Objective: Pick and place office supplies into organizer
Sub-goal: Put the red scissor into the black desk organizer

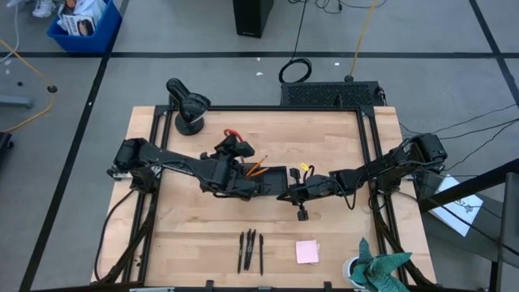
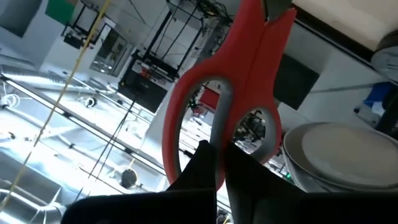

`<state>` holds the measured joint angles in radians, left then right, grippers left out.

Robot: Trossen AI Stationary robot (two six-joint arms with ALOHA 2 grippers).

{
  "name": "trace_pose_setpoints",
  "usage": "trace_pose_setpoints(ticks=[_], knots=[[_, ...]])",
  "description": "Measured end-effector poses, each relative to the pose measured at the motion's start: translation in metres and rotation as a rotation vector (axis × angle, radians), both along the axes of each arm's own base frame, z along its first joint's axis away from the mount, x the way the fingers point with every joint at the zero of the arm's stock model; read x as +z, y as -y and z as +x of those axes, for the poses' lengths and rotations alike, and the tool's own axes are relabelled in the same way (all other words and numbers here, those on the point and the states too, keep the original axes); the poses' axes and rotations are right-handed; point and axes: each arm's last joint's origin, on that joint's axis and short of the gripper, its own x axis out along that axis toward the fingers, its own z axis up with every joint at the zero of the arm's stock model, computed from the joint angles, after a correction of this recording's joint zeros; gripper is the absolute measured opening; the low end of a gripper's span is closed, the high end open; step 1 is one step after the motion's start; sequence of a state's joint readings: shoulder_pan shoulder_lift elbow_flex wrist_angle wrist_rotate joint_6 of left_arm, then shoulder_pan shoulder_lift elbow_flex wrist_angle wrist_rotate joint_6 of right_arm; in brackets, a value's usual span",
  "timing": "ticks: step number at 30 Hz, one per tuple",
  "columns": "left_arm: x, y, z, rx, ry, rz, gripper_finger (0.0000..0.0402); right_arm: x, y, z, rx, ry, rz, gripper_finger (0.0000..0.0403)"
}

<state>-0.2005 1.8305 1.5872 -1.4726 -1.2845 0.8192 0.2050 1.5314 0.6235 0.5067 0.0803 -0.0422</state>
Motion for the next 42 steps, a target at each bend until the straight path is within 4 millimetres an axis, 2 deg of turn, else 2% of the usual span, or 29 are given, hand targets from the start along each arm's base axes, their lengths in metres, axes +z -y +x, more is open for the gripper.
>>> trace_pose_setpoints(ticks=[9,16,22,29,36,42], knots=[[-0.020,0.003,0.006,-0.043,-0.055,-0.027,0.0005,0.001,0.000,0.000,0.003,0.007,-0.005,0.0004],[-0.056,0.003,0.008,-0.122,-0.200,-0.018,0.0018,0.001,0.000,0.000,0.006,0.008,-0.012,0.0004],[-0.079,0.003,0.008,-0.157,-0.205,-0.018,0.0006,0.001,0.000,0.001,0.006,0.015,-0.010,0.0004],[-0.087,0.006,0.009,-0.180,-0.188,-0.009,0.0022,0.002,0.000,0.001,0.006,0.022,-0.009,0.0004],[-0.087,0.009,0.012,-0.189,-0.144,-0.031,0.0015,0.002,0.000,0.001,0.006,0.022,-0.009,0.0004],[-0.088,0.011,0.013,-0.199,-0.128,-0.052,0.0053,0.002,0.000,0.001,0.010,0.024,-0.016,0.0004]])
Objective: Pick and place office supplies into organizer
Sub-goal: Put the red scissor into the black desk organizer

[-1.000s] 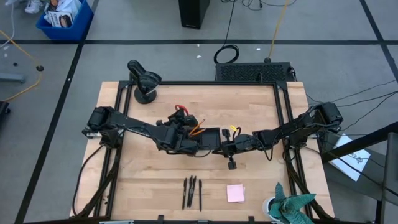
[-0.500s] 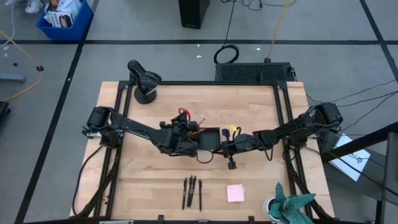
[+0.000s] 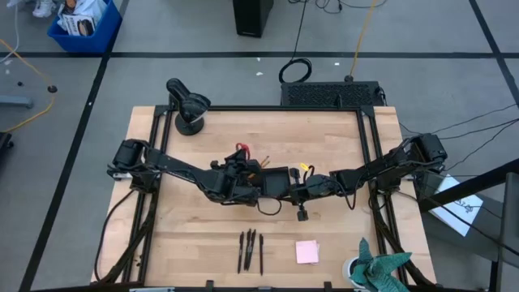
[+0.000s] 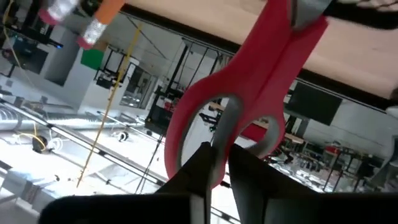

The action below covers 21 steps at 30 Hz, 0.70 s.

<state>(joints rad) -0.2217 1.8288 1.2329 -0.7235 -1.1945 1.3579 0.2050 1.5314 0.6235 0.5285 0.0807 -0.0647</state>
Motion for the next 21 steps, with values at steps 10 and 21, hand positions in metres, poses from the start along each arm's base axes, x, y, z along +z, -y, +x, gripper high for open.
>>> trace_pose_setpoints(ticks=[10,21], knots=[[-0.009,0.020,0.001,-0.190,-0.214,-0.082,0.0010,0.002,0.000,0.001,0.005,0.023,-0.006,0.0004],[-0.003,0.041,0.004,-0.182,-0.029,-0.016,0.0025,0.003,0.000,0.001,0.005,0.029,-0.004,0.0004]])
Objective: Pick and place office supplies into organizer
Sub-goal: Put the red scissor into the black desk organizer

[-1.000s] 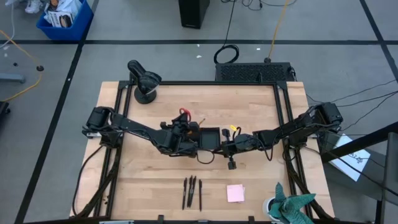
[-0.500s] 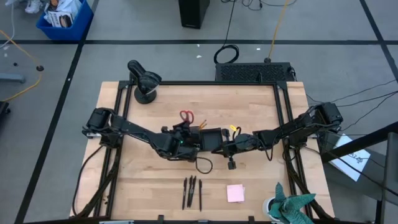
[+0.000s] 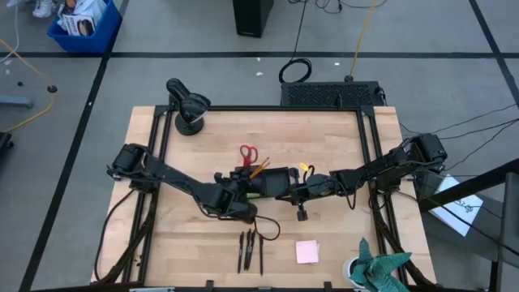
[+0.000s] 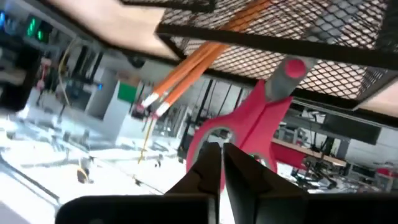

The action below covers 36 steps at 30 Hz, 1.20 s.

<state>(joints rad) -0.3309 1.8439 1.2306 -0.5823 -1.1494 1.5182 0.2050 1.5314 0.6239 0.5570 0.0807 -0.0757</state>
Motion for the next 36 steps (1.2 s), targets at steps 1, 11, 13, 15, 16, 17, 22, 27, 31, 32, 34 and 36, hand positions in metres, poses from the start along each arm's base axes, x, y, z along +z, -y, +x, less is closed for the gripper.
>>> trace_pose_setpoints(ticks=[1,11,13,15,16,17,22,27,31,32,34,36], knots=[[0.002,0.001,0.000,0.012,0.045,-0.017,0.0025,0.000,0.000,0.000,0.000,0.000,0.000,0.0004],[0.099,0.004,-0.034,0.203,0.919,-0.410,0.0026,-0.001,0.000,0.000,-0.001,-0.007,0.002,0.0004],[0.127,-0.002,-0.054,0.244,1.093,-0.680,0.0026,-0.001,0.000,0.000,-0.001,-0.008,0.002,0.0004],[0.148,-0.012,-0.073,0.286,1.150,-0.999,0.0026,-0.001,0.000,0.000,0.000,-0.008,0.002,0.0004],[0.156,-0.017,-0.080,0.308,1.153,-1.155,0.0026,-0.001,0.000,0.000,0.000,-0.008,0.002,0.0004],[0.162,-0.022,-0.086,0.336,1.144,-1.307,0.0026,-0.001,0.000,0.000,0.001,-0.008,0.002,0.0004],[0.153,-0.046,-0.097,0.506,1.054,-1.719,0.0026,-0.001,0.000,0.000,0.003,-0.007,-0.001,0.0004],[0.107,-0.070,-0.092,0.748,1.174,-1.768,0.0026,0.000,0.000,0.000,0.005,0.000,-0.004,0.0004],[0.080,-0.085,-0.088,0.752,1.250,-1.872,0.0026,0.000,0.000,0.000,0.005,0.000,-0.004,0.0004],[0.076,-0.087,-0.087,0.739,1.263,-1.893,0.0026,0.000,0.000,0.000,0.006,0.000,-0.004,0.0004],[0.072,-0.091,-0.087,0.721,1.305,-1.917,0.0026,0.000,0.000,0.000,0.006,0.000,-0.004,0.0004],[0.070,-0.093,-0.087,0.711,1.315,-1.911,0.0030,0.000,0.000,0.000,0.006,0.000,-0.005,0.0004]])
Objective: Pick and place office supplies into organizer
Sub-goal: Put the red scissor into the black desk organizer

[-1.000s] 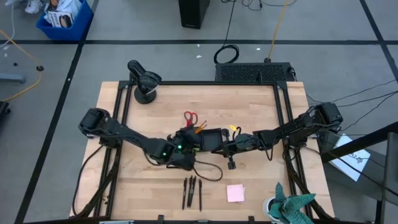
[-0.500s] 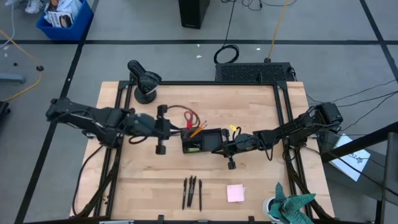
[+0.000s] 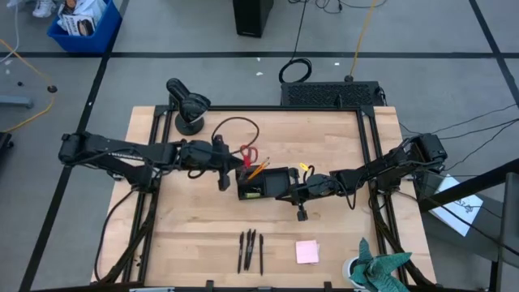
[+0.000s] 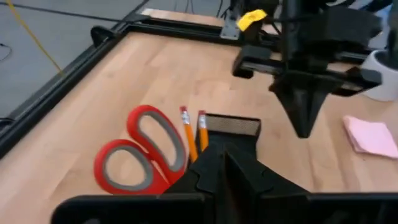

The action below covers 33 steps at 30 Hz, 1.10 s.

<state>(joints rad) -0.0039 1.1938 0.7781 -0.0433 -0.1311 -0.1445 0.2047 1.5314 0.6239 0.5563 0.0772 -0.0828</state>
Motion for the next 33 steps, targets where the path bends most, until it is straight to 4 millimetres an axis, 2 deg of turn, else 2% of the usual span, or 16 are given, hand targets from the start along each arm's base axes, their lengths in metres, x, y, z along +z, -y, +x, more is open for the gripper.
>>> trace_pose_setpoints(ticks=[5,8,14,18,22,33], knots=[[-0.002,0.001,-0.001,-0.025,-0.023,0.042,0.0078,-0.001,0.000,-0.001,0.000,-0.014,-0.003,0.0004],[-0.005,-0.001,-0.002,-0.012,-0.060,0.084,0.0130,-0.001,0.000,-0.001,0.000,-0.015,-0.003,0.0004],[-0.009,-0.015,-0.006,0.137,-0.117,0.110,0.0243,-0.001,0.000,-0.001,-0.003,-0.016,0.005,0.0004],[-0.008,-0.019,-0.005,0.098,-0.099,0.089,0.0298,-0.001,0.000,-0.001,-0.004,-0.016,0.007,0.0004],[-0.008,-0.025,-0.005,0.070,-0.108,0.092,0.0319,-0.001,0.000,-0.001,-0.004,-0.015,0.007,0.0004],[-0.007,-0.053,-0.009,0.119,-0.105,0.119,0.0321,-0.001,0.000,0.000,-0.002,-0.007,0.003,0.0004]])
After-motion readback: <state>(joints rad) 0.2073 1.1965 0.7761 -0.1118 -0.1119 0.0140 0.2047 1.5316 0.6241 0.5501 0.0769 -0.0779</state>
